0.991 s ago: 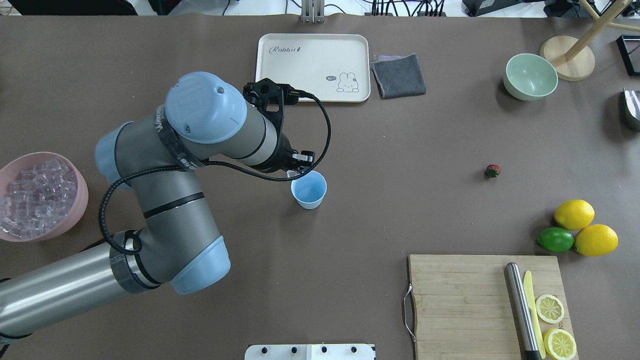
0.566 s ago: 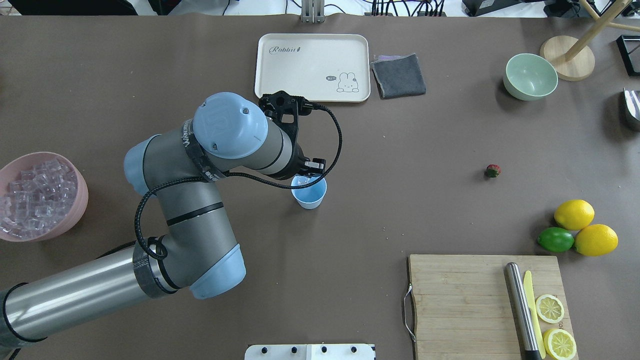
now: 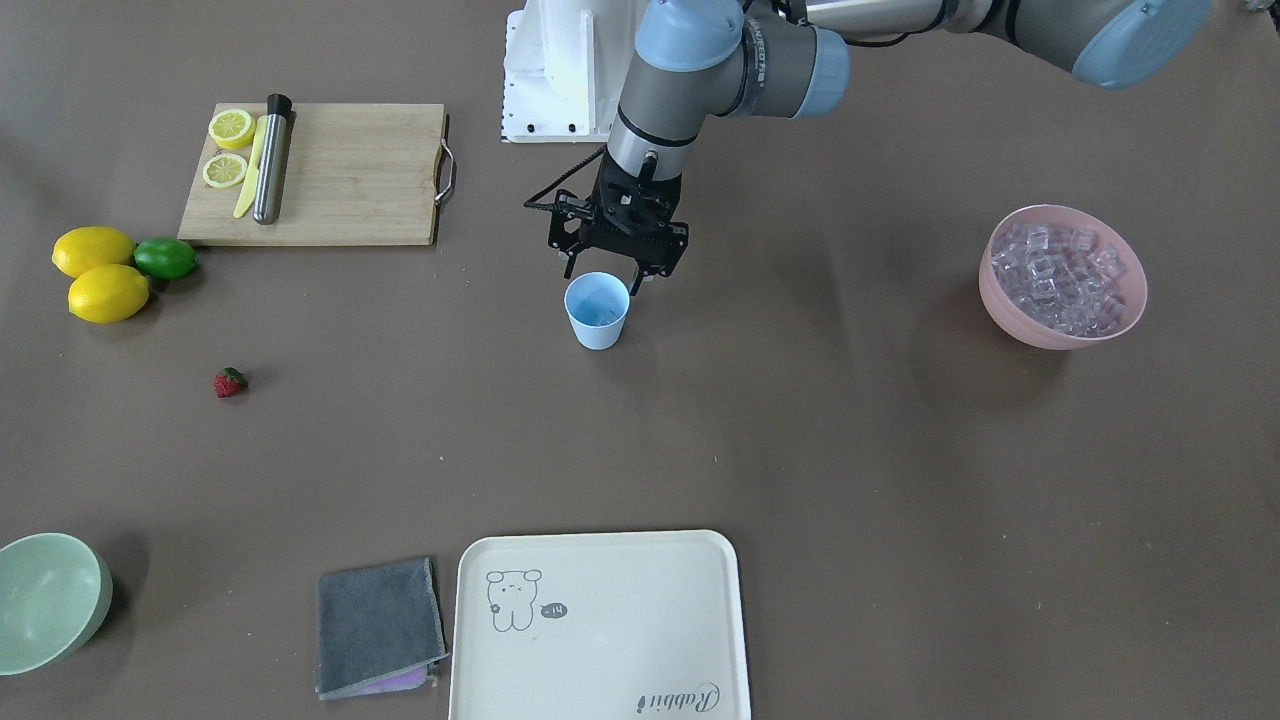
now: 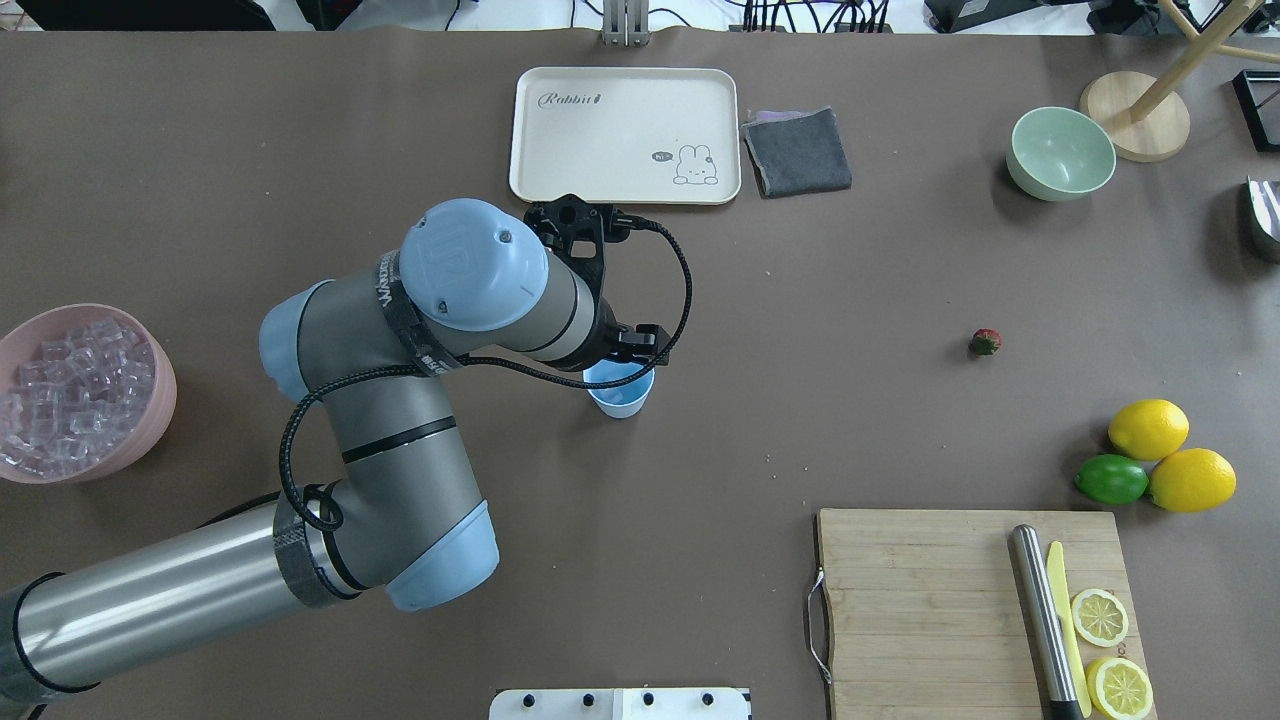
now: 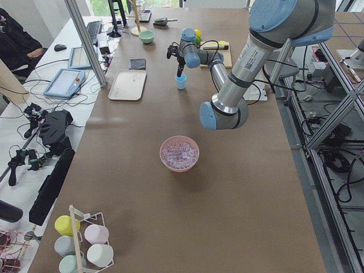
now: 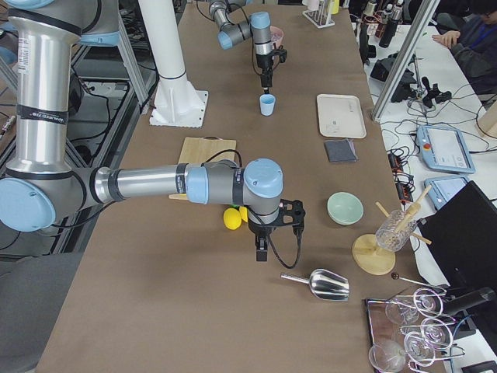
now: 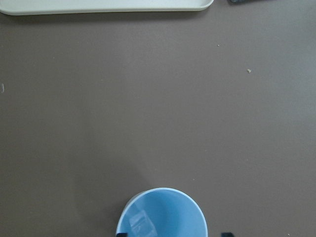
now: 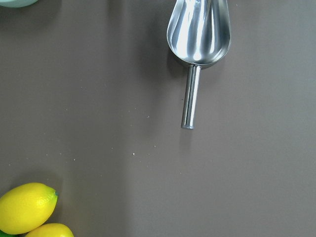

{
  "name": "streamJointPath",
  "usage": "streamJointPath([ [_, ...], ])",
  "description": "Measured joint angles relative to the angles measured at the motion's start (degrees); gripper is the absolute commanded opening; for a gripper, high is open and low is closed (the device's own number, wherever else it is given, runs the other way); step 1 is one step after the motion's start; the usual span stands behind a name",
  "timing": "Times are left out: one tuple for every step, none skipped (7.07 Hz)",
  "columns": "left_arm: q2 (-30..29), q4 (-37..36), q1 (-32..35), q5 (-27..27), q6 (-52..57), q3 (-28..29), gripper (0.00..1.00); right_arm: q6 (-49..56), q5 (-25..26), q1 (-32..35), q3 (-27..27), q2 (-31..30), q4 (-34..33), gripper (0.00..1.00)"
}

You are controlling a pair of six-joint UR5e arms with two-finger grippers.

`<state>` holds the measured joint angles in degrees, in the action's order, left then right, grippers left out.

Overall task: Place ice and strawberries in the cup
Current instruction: 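Open the left gripper to drop the ice cube into the cup, then move the left gripper back over the pink ice bowl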

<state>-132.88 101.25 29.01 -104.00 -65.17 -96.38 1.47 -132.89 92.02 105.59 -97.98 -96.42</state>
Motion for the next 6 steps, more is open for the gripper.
streamJointPath([
  [-0.08, -3.04, 0.92, -0.5, -0.01, -1.88, 0.99, 0.01, 0.0, 0.0, -0.01, -0.04, 0.0, 1.0],
  [0.02, -10.55, 3.48, -2.34, 1.11, -6.04, 0.99, 0.0, 0.0, 0.0, 0.02, -0.07, 0.0, 1.0],
  [0.94, -18.6, 6.84, -4.41, 4.23, -10.88, 0.99, -0.02, 0.0, 0.0, 0.05, -0.09, 0.0, 1.0],
  [3.93, -25.14, 10.82, -5.4, 9.83, -15.82, 0.99, 0.0, 0.0, 0.0, 0.05, -0.1, 0.0, 1.0],
  [9.77, -28.26, 14.94, -5.85, 16.77, -20.31, 0.99, 0.01, 0.0, 0.0, 0.04, -0.11, -0.02, 1.0],
  [18.13, -27.49, 18.92, -6.27, 23.08, -24.08, 0.99, 0.02, 0.0, 0.0, -0.02, -0.11, -0.04, 1.0],
])
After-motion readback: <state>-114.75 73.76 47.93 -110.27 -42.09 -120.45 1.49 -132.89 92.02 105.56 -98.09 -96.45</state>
